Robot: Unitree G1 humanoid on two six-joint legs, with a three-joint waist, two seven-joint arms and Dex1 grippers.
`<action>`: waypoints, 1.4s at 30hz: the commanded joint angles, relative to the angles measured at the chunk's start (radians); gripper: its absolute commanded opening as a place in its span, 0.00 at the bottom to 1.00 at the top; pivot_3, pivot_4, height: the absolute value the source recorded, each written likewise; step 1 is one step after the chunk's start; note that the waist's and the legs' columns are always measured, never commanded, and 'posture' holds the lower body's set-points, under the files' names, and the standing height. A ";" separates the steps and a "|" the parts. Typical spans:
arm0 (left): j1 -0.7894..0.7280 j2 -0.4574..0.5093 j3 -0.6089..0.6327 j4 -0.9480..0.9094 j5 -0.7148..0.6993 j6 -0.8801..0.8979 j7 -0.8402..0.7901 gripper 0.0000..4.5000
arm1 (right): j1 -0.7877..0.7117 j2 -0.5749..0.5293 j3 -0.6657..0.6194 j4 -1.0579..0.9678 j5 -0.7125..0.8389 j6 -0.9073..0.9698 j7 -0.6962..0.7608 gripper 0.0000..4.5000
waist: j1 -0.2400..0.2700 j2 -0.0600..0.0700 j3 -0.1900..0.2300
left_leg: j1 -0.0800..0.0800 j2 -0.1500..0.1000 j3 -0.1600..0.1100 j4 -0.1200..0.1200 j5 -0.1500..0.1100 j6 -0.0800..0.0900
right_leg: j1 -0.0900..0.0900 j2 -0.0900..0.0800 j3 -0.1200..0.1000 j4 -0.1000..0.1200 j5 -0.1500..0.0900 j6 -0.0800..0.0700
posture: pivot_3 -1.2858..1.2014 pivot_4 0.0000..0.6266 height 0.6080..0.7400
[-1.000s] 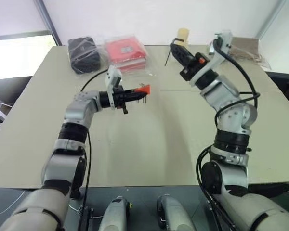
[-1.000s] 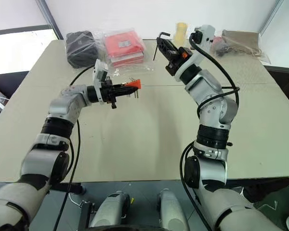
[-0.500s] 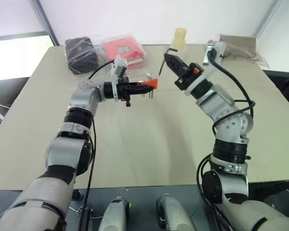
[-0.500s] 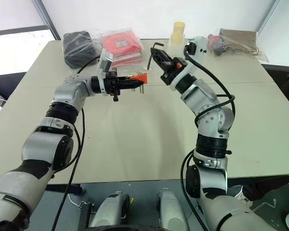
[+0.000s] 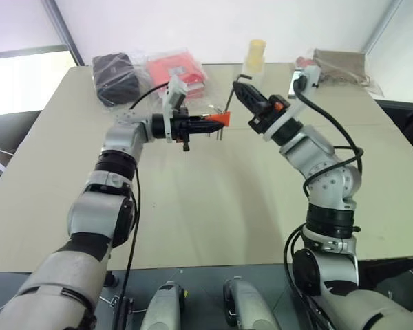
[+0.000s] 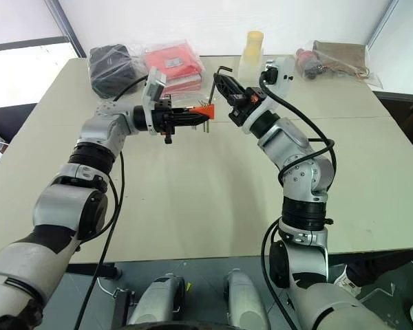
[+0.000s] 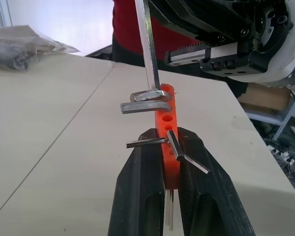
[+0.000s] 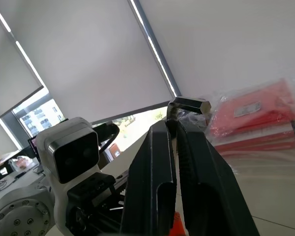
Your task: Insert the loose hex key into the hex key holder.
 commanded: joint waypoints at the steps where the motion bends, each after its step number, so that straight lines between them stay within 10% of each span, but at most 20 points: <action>1: -0.027 0.015 0.028 -0.008 -0.002 -0.032 0.006 0.00 | -0.005 -0.012 0.004 -0.031 0.016 -0.012 0.001 0.01 | 0.000 0.000 0.000 | 0.000 0.000 0.000 0.000 0.000 0.000 | 0.000 0.000 0.000 0.000 0.000 0.000 | 0.52 0.24 1.00; 42: -0.041 0.005 0.056 0.019 0.012 -0.061 0.024 0.00 | 0.026 -0.038 0.030 -0.045 0.043 -0.011 0.009 0.01 | 0.001 0.000 0.000 | 0.000 0.000 0.000 0.000 0.000 0.000 | 0.000 0.000 0.000 0.000 0.000 0.000 | 0.52 0.24 1.00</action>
